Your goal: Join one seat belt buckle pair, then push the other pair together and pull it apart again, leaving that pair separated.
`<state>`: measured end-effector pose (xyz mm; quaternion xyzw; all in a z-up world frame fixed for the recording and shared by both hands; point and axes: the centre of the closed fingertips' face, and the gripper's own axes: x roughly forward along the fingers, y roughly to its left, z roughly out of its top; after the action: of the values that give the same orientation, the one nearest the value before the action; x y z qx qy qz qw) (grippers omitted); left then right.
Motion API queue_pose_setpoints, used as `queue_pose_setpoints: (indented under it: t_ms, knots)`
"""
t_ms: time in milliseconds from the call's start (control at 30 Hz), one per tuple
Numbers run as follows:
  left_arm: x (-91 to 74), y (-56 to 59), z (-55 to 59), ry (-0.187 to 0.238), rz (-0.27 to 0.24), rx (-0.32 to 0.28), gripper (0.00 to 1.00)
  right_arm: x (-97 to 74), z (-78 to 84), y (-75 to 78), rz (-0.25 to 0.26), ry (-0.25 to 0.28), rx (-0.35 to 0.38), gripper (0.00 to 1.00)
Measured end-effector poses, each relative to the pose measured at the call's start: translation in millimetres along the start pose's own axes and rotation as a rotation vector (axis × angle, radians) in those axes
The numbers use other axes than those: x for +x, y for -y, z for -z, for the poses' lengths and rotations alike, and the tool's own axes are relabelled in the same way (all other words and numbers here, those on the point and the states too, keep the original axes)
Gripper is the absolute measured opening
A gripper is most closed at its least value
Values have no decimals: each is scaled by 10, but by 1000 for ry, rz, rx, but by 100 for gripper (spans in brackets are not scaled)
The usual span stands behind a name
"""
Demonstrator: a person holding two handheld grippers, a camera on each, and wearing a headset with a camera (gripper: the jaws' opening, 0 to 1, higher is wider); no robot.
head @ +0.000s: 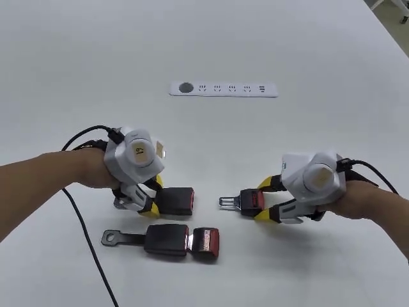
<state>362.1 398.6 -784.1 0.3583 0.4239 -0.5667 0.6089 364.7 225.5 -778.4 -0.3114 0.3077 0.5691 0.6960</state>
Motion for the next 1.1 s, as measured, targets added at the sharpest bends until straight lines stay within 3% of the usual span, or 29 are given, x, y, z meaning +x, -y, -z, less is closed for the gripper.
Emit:
queue_pose_setpoints:
  t_ms: [367, 1100]
  knots:
    - [-6, 13, -10, -2, 1, -1, 31, 96, -76, 19, -2, 10, -1, 31]
    - [-16, 25, -21, -1, 1, -5, 31, 224, -310, -91, -14, 27, -15, 31]
